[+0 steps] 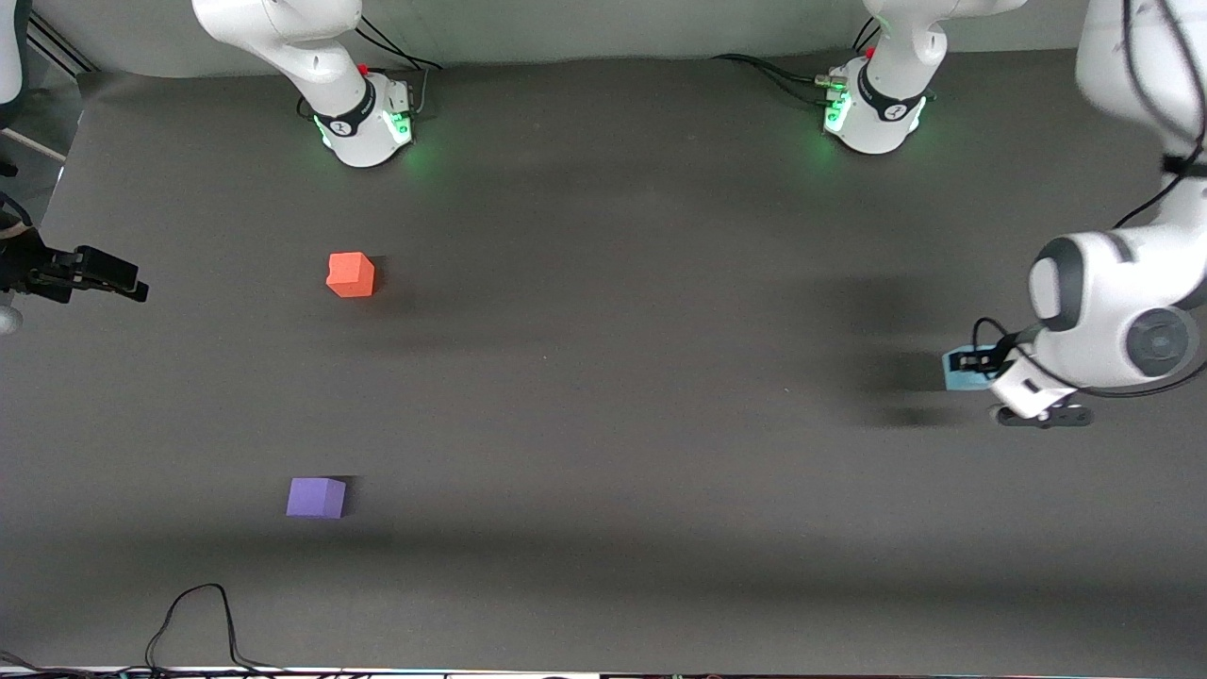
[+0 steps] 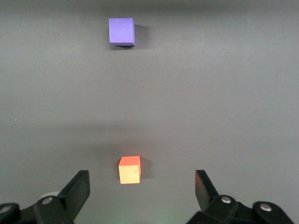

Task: Place blue block between orange and purple blocks
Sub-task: 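Close the left gripper on the blue block and lift it, then carry the blue block with the left gripper toward the table's middle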

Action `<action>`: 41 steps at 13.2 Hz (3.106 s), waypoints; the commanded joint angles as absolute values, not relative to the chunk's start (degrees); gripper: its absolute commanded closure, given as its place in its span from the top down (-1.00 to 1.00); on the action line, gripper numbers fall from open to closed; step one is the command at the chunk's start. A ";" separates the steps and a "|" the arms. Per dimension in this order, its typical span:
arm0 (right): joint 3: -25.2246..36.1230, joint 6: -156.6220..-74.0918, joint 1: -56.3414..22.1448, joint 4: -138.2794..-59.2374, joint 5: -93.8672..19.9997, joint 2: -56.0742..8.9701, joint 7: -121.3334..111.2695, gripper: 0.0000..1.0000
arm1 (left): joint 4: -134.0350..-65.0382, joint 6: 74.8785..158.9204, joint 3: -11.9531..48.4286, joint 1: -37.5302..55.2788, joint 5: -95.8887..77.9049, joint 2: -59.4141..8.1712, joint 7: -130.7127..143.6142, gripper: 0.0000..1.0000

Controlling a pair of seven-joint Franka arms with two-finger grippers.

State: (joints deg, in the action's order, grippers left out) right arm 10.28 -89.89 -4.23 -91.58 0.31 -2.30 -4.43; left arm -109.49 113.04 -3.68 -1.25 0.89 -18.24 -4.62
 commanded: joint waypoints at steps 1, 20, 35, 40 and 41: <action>10.37 -90.53 -4.57 -92.11 1.05 -1.67 -5.71 1.00 | -102.95 97.00 -3.69 -1.49 1.40 -10.56 -5.97 -0.18; 10.37 -94.04 -6.33 -97.56 1.05 2.02 -5.71 1.00 | -74.09 103.15 20.66 25.81 2.45 -33.11 63.52 -0.05; 10.28 -96.85 -6.42 -100.01 1.05 1.32 -5.71 1.00 | -77.52 126.91 18.19 39.46 11.95 -50.62 73.65 0.18; 10.11 -98.09 -6.59 -101.25 0.70 1.50 -5.71 1.00 | -77.43 123.86 18.19 37.98 11.69 -48.53 74.10 1.00; 10.11 -98.26 -8.07 -101.16 0.44 1.41 -5.63 1.00 | -77.34 119.75 18.37 36.14 11.25 -45.73 73.66 1.00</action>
